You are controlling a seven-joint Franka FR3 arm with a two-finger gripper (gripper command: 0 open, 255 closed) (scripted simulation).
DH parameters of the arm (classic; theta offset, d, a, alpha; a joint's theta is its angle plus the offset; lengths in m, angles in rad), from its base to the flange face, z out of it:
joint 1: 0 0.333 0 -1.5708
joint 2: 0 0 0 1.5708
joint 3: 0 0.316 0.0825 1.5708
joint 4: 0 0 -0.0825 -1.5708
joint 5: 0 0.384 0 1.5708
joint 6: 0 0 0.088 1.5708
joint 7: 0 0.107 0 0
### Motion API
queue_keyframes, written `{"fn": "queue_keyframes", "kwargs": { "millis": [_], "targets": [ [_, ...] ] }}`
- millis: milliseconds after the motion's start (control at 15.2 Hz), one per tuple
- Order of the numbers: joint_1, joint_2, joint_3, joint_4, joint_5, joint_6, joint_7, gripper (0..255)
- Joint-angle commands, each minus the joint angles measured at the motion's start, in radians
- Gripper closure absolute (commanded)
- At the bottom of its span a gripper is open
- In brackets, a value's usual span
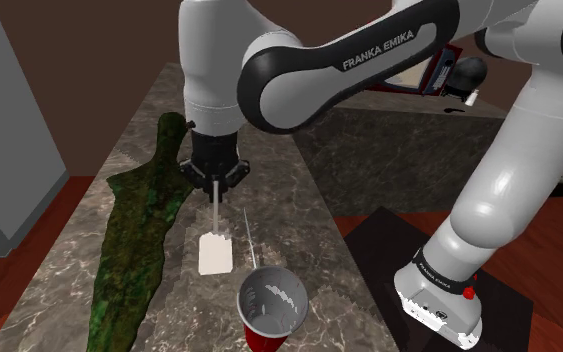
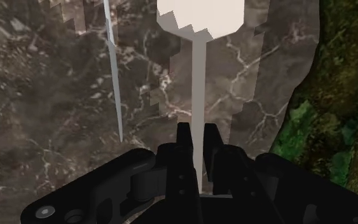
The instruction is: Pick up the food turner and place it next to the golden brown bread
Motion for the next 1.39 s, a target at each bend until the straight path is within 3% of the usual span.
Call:
{"fn": "queue_keyframes", "kwargs": {
  "millis": [0,1320],
  "targets": [
    [-0.003,-0.011,0.003,0.020,0.013,-0.026,-0.010,255],
    [-0.018,-0.084,0.009,0.234,0.088,-0.279,-0.074,255]
  ]
}}
